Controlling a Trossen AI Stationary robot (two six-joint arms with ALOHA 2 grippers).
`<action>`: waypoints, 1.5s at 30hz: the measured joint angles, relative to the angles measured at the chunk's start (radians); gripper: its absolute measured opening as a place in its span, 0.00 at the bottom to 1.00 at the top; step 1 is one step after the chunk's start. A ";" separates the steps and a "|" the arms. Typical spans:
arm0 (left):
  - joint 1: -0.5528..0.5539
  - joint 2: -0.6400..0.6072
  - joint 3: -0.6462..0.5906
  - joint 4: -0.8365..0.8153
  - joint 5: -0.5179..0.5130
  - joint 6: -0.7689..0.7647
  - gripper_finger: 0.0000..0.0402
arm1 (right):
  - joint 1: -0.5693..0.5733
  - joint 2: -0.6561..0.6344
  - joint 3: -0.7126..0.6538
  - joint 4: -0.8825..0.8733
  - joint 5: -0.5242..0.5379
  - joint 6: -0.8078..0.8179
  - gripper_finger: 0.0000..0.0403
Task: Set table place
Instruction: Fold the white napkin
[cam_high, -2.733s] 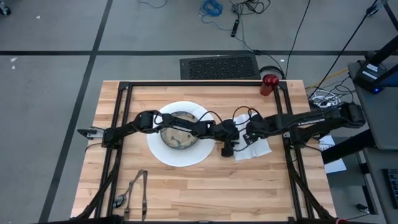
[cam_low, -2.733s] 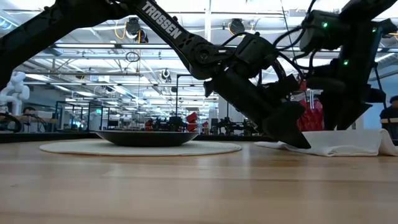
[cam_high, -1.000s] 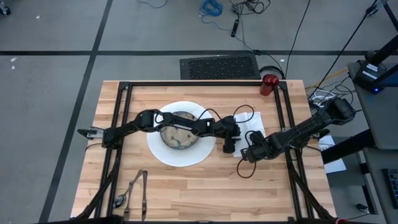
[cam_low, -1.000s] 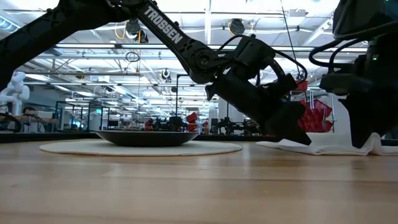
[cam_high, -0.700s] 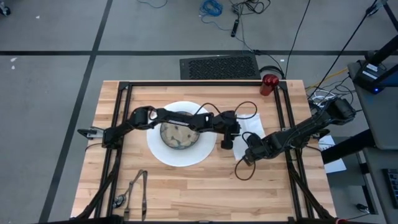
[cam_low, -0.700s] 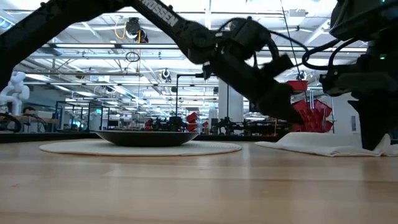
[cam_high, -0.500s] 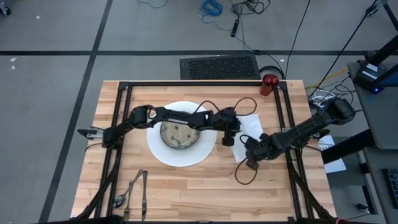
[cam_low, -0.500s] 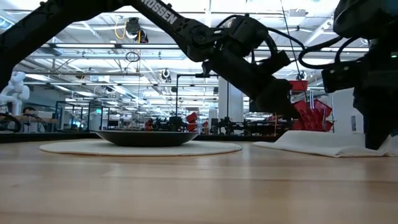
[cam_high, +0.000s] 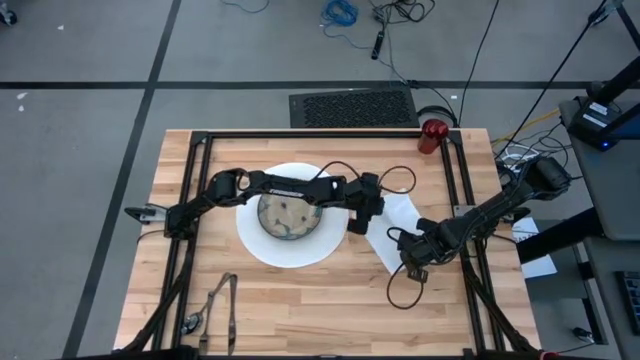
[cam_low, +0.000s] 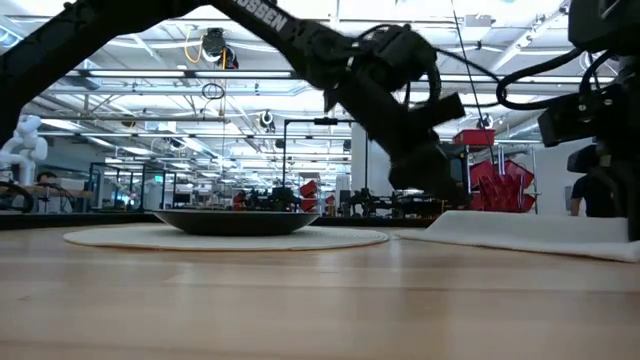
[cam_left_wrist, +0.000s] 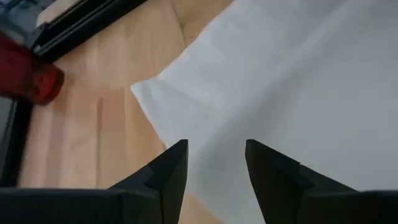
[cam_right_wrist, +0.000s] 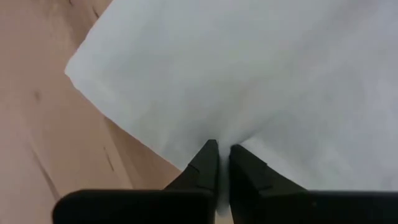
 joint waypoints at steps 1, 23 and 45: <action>0.000 0.000 0.027 -0.050 0.011 0.018 0.37 | 0.004 0.000 0.000 0.000 0.000 0.006 0.00; 0.109 0.014 0.180 -0.177 0.356 0.033 0.58 | 0.006 0.000 0.000 0.006 0.003 -0.038 0.00; 0.092 0.150 0.180 -0.063 0.371 -0.002 0.59 | 0.006 0.000 0.000 0.109 -0.006 -0.203 0.00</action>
